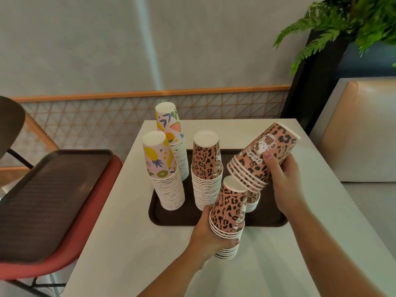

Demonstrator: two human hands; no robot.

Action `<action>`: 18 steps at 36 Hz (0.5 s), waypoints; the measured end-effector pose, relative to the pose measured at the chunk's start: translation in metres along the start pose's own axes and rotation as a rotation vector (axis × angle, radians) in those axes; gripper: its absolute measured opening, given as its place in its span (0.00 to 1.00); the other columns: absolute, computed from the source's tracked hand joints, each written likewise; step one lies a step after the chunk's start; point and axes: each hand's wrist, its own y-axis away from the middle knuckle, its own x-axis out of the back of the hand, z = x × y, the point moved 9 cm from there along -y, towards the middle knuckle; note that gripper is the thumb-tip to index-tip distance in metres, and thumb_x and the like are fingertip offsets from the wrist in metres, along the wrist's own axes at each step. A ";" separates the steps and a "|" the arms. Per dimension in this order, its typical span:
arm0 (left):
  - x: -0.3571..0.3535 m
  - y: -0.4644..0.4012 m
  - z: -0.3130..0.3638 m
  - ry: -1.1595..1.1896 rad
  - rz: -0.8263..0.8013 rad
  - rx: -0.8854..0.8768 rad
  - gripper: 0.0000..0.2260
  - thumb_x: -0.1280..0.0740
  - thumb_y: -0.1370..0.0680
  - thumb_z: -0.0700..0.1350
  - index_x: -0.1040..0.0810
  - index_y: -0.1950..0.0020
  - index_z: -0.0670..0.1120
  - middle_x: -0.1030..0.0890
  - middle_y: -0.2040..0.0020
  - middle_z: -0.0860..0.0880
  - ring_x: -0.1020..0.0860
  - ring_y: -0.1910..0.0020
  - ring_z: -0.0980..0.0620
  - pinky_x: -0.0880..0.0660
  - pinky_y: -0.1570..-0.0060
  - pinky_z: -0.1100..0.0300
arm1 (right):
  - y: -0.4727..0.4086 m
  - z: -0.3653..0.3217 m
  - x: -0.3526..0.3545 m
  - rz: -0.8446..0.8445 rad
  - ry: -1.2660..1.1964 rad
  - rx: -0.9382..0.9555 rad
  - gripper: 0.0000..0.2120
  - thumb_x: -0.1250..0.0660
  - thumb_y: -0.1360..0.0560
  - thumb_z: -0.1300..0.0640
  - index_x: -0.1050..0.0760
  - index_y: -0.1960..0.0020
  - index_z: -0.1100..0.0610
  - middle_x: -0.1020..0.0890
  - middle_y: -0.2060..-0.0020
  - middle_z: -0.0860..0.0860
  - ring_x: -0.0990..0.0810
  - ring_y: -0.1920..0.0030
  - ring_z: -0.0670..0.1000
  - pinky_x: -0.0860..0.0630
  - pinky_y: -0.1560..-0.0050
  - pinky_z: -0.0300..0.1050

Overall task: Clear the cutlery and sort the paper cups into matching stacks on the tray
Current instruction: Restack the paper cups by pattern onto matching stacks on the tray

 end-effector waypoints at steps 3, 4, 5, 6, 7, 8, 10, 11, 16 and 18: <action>0.000 -0.001 -0.002 0.000 -0.004 0.006 0.36 0.21 0.39 0.38 0.35 0.41 0.61 0.24 0.43 0.59 0.26 0.44 0.62 0.30 0.52 0.71 | -0.012 -0.004 0.016 0.123 -0.014 0.027 0.33 0.33 0.35 0.39 0.29 0.38 0.59 0.19 0.46 0.50 0.19 0.46 0.48 0.23 0.47 0.46; 0.000 -0.001 -0.003 -0.001 -0.006 0.008 0.36 0.21 0.38 0.38 0.35 0.40 0.61 0.24 0.43 0.59 0.26 0.44 0.62 0.30 0.52 0.71 | -0.015 -0.005 0.021 0.166 0.011 0.040 0.32 0.32 0.34 0.40 0.30 0.38 0.58 0.19 0.46 0.48 0.20 0.45 0.47 0.24 0.46 0.46; -0.001 -0.001 -0.003 -0.001 -0.009 0.012 0.36 0.21 0.38 0.38 0.35 0.40 0.61 0.25 0.43 0.59 0.26 0.44 0.61 0.30 0.52 0.72 | -0.018 -0.006 0.025 0.203 0.061 0.059 0.29 0.31 0.32 0.42 0.31 0.38 0.56 0.20 0.46 0.46 0.21 0.45 0.46 0.24 0.45 0.47; -0.001 -0.001 -0.004 -0.002 -0.009 0.017 0.36 0.21 0.38 0.38 0.35 0.41 0.61 0.25 0.43 0.60 0.26 0.44 0.60 0.30 0.52 0.72 | -0.020 -0.007 0.028 0.229 0.122 0.079 0.26 0.31 0.30 0.46 0.31 0.37 0.55 0.21 0.47 0.44 0.21 0.45 0.45 0.24 0.44 0.47; -0.001 -0.001 -0.005 -0.004 -0.009 0.020 0.36 0.21 0.38 0.38 0.35 0.40 0.61 0.25 0.43 0.59 0.26 0.43 0.60 0.30 0.52 0.72 | -0.021 -0.006 0.030 0.242 0.181 0.097 0.24 0.31 0.28 0.49 0.32 0.36 0.55 0.22 0.47 0.44 0.22 0.45 0.45 0.24 0.44 0.45; -0.001 -0.002 -0.005 -0.006 -0.009 0.021 0.36 0.21 0.38 0.39 0.35 0.40 0.61 0.24 0.43 0.59 0.26 0.43 0.60 0.30 0.52 0.71 | -0.022 -0.005 0.030 0.242 0.234 0.109 0.24 0.31 0.28 0.50 0.33 0.36 0.55 0.22 0.46 0.45 0.23 0.45 0.46 0.25 0.45 0.43; -0.002 -0.002 -0.005 -0.009 -0.006 0.022 0.36 0.21 0.38 0.39 0.35 0.40 0.61 0.24 0.42 0.59 0.26 0.42 0.59 0.30 0.51 0.70 | -0.022 0.001 0.026 0.213 0.324 0.120 0.25 0.30 0.29 0.51 0.33 0.36 0.56 0.22 0.45 0.48 0.23 0.45 0.47 0.26 0.47 0.40; -0.002 -0.003 -0.005 -0.011 -0.005 0.024 0.36 0.21 0.39 0.39 0.35 0.40 0.61 0.24 0.42 0.59 0.27 0.42 0.58 0.30 0.50 0.70 | -0.021 0.006 0.024 0.193 0.362 0.114 0.26 0.29 0.30 0.50 0.33 0.36 0.56 0.22 0.44 0.50 0.23 0.44 0.48 0.25 0.47 0.42; -0.001 -0.005 -0.002 -0.001 -0.002 0.011 0.35 0.21 0.38 0.38 0.35 0.41 0.61 0.25 0.42 0.58 0.26 0.43 0.59 0.29 0.51 0.70 | -0.016 0.035 0.013 0.051 0.495 0.033 0.33 0.28 0.32 0.46 0.36 0.32 0.55 0.24 0.38 0.52 0.25 0.40 0.51 0.27 0.43 0.46; -0.001 -0.006 -0.001 0.004 -0.003 0.004 0.35 0.21 0.38 0.38 0.35 0.42 0.61 0.25 0.42 0.58 0.27 0.41 0.58 0.29 0.49 0.69 | -0.011 0.036 0.010 0.040 0.529 0.048 0.35 0.28 0.32 0.47 0.38 0.31 0.54 0.27 0.35 0.51 0.28 0.38 0.48 0.31 0.42 0.43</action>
